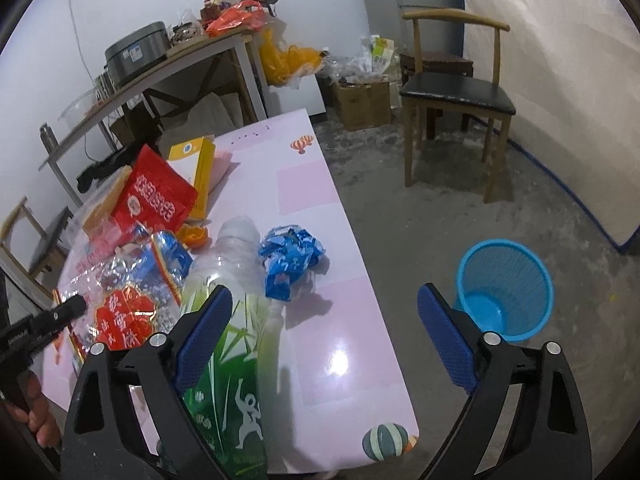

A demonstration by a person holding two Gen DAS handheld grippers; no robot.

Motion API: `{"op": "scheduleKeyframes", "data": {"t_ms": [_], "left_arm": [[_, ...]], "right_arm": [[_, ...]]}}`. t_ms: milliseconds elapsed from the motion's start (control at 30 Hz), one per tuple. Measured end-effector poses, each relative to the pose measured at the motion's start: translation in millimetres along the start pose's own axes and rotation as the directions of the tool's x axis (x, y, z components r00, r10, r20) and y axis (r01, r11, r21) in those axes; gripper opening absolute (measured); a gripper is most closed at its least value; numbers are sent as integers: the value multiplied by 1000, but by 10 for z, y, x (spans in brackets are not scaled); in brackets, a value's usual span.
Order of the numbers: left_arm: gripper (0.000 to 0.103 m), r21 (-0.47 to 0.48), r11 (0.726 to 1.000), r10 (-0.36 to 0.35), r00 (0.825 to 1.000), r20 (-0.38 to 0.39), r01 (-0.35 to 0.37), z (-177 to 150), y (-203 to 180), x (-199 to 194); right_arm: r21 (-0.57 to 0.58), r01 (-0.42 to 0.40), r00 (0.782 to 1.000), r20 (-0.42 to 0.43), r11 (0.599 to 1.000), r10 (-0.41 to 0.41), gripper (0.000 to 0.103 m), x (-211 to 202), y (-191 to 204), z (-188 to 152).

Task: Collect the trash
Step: 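Reach the right tool to the blue ribbon bow while the left tool reaches the snack bag, then close the right tool on the blue bow while the left tool grips the clear snack bag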

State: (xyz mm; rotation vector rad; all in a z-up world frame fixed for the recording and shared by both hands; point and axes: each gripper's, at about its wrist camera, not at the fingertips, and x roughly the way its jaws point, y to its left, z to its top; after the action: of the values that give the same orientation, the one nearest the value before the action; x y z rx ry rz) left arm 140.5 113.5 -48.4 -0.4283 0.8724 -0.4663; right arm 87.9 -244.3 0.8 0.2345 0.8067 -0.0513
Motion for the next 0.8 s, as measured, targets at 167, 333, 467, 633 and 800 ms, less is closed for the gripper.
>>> {"op": "scheduleKeyframes", "data": {"t_ms": [167,333,467,633,800], "left_arm": [[6,-32,996,-86,995,50,87,18,-40,-148],[6,-25,982,-182,976,121,186,44,-154,-343],[6,-21,968,-242,957,161,248,70,-242,-447],[6,-6,964,-258,947,190,264,101,-329,-523],[6,-6,963,-261,940,218,269,111,-323,-610]], "right_arm": [[106,-122,990,-64,987,129,75,209,-199,160],[181,-218,963,-122,959,242,65,486,-276,262],[219,-244,946,-160,945,281,56,678,-285,288],[261,-261,922,-217,929,320,33,828,-302,262],[268,-272,915,-225,924,335,10,823,-307,257]]}}
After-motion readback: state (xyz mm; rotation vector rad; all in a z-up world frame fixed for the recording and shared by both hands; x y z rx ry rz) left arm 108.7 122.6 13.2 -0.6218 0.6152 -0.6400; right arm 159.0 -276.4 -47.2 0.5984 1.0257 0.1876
